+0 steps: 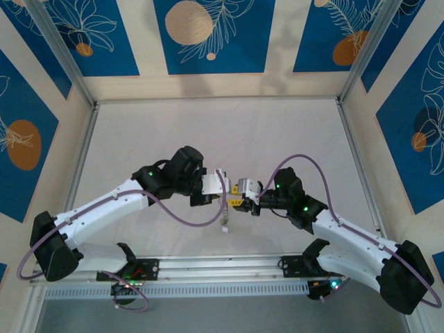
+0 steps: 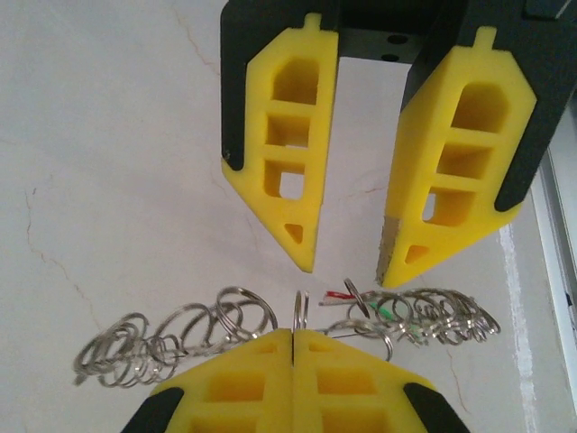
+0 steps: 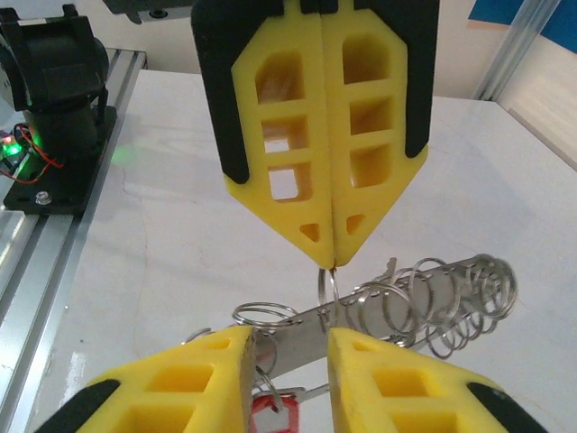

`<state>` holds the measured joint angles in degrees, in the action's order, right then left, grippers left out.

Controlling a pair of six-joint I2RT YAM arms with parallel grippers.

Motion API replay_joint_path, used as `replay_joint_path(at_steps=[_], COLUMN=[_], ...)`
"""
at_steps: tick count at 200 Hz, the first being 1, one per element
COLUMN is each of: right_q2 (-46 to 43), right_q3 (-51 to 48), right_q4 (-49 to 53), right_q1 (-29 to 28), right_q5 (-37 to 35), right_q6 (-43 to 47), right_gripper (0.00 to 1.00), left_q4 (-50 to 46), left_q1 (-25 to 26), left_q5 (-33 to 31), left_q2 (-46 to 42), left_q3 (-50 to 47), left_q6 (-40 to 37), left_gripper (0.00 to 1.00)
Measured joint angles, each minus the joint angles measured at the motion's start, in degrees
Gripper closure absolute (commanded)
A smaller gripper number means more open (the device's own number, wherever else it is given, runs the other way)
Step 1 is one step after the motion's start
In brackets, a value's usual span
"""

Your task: Put the keys on the keyring

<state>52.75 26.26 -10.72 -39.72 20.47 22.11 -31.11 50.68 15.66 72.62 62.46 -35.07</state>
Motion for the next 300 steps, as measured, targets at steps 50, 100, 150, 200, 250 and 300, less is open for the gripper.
replay_joint_path(at_steps=[50,100,150,200,250,300], right_q2=[2.12,4.17,8.37,20.5,28.41,20.24], right_q3=[-0.2,-2.64,-1.53,7.43,14.69,11.69], right_q4=[-2.45,-5.31,-2.82,0.22,2.14,0.83], right_q1=[0.0,2.03,1.51,-4.98,-7.48,-3.8], right_q5=[-0.81,-0.59,0.66,-1.68,-6.03,-9.92], right_q6=[0.0,-1.03,1.81,5.57,6.62,1.79], right_gripper=[0.67,0.68,0.67,0.56,0.49,0.5], left_q4=[0.55,3.37,3.19,-1.79,-0.13,7.1], left_q1=[0.0,-1.77,-15.65,-31.56,-36.3,-32.2], left_q5=[1.77,0.02,-7.85,-9.31,-0.35,1.49], left_q2=[0.0,-0.28,-8.98,-12.68,-0.83,10.43], left_q3=[-0.02,-2.19,-8.5,-12.98,-20.65,-20.72], left_q6=[0.0,4.85,23.37,45.4,57.79,61.57], left_gripper=[1.0,0.87,0.34,0.18,0.13,0.21])
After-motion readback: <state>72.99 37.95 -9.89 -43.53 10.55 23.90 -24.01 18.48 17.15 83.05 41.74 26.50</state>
